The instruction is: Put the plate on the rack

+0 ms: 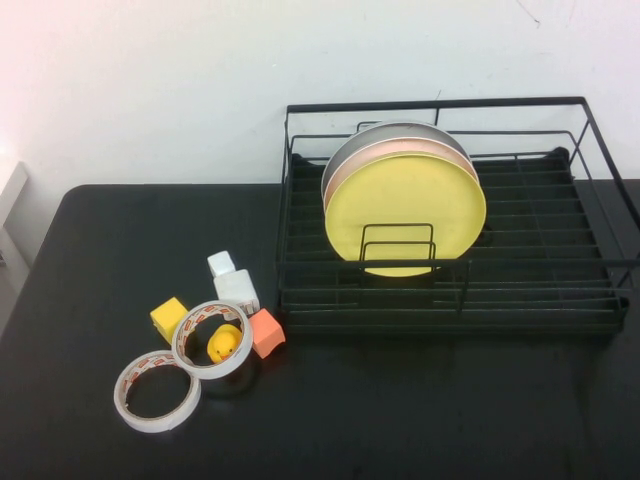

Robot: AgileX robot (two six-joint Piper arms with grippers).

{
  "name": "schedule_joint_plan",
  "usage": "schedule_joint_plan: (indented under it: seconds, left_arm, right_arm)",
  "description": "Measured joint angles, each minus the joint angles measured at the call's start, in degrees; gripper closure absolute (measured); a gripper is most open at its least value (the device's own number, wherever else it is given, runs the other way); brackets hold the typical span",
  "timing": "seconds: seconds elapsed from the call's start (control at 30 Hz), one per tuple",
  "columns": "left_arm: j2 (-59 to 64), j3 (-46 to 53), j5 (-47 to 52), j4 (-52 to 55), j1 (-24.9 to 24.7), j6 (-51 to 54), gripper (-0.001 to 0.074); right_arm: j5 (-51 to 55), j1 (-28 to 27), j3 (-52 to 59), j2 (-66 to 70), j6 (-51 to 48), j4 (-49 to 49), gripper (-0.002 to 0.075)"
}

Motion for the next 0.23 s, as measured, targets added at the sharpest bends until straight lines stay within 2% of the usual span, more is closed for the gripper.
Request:
schedule_joint_plan:
  seconds: [0.23]
  left_arm:
    - [0.0,0.0,0.0,0.0,0.2,0.0,0.0738]
  right_arm:
    - [0.0,0.0,0.0,0.0,0.0,0.0,0.0728]
